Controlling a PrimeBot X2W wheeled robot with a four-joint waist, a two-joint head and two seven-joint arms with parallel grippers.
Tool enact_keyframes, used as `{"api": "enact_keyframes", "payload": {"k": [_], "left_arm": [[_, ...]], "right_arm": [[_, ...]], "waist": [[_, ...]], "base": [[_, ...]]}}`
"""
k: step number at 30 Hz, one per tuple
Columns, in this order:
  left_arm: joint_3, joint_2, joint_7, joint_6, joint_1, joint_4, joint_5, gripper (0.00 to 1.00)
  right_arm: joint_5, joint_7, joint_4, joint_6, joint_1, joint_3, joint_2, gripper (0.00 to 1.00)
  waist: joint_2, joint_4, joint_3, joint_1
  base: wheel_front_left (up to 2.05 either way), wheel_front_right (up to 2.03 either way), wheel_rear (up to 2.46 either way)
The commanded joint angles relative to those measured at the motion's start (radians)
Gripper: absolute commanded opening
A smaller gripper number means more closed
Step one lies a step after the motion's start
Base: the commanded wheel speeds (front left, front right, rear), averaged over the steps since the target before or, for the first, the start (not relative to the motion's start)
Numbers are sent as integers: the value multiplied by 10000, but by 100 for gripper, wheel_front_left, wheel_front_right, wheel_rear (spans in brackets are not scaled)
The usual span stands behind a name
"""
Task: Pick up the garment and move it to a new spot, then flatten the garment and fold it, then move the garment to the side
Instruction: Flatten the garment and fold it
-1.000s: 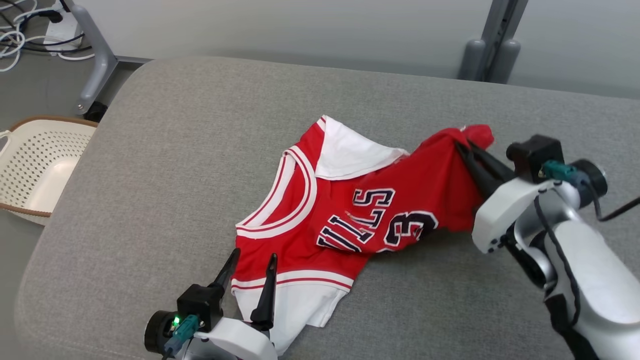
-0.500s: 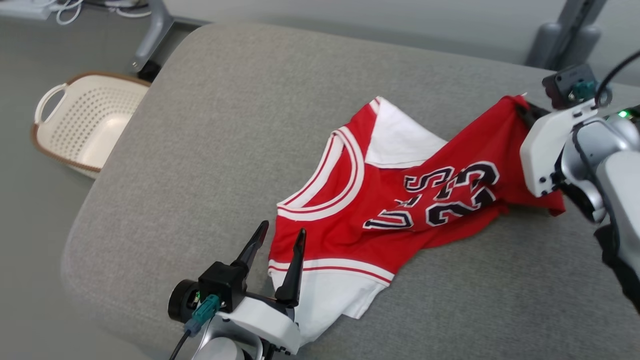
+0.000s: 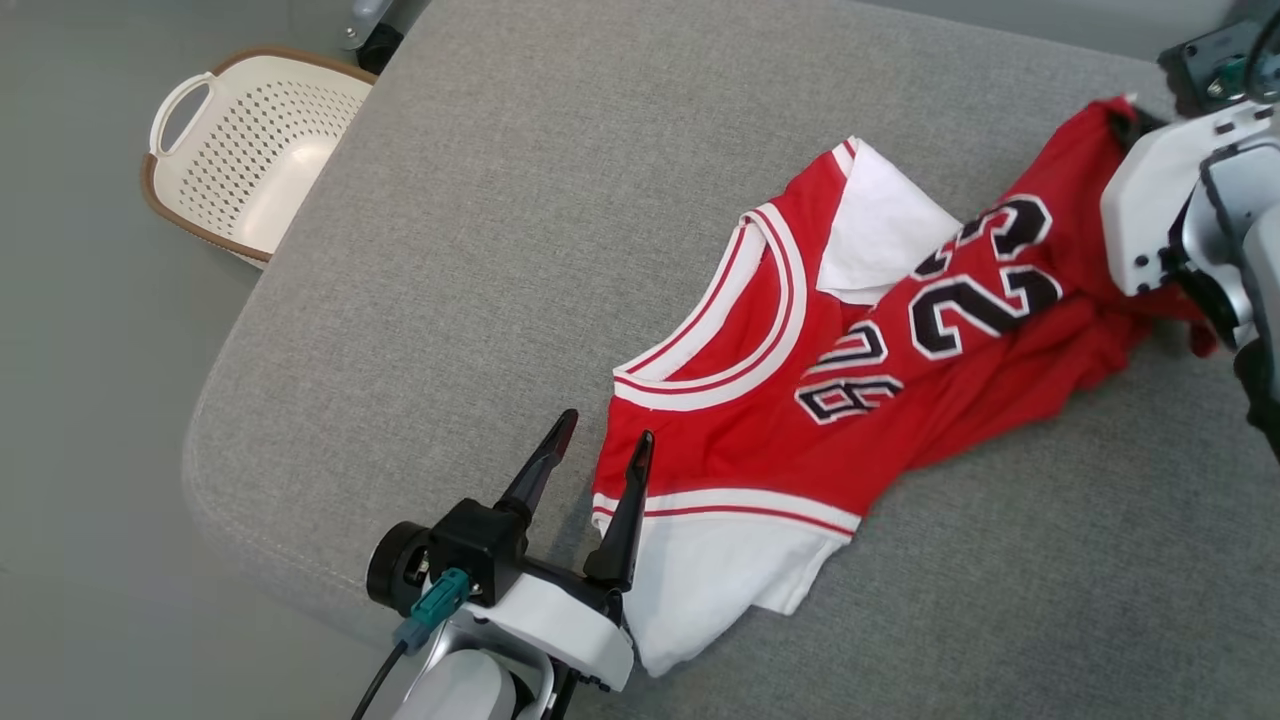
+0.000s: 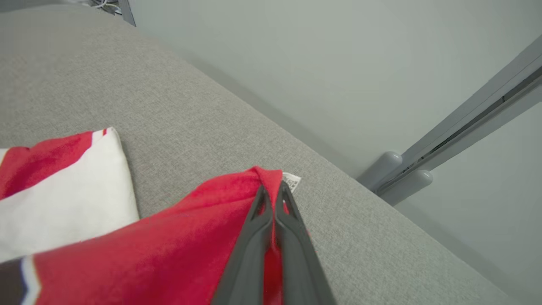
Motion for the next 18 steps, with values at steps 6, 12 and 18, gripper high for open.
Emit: {"api": "enact_keyframes", "payload": {"k": [6,12,18], "left_arm": [[14,22,-40,114,-274,-135,35,100],[342,27,-42,108,-194,-87,328,100],[744,110,-30,46,74,-25,616,100]], "right_arm": [[-79,-1507,889,-1,-325,-45,526,100],[576,-2745,922,-2,-133,420,760,100],[1466,-3915,520,-1,610,650,641,100]], "waist": [[0,-361,-59,0],[0,-1128,-368,0],[0,-2001,-832,0]], "base": [[0,0,0],[0,0,0],[0,0,0]]}}
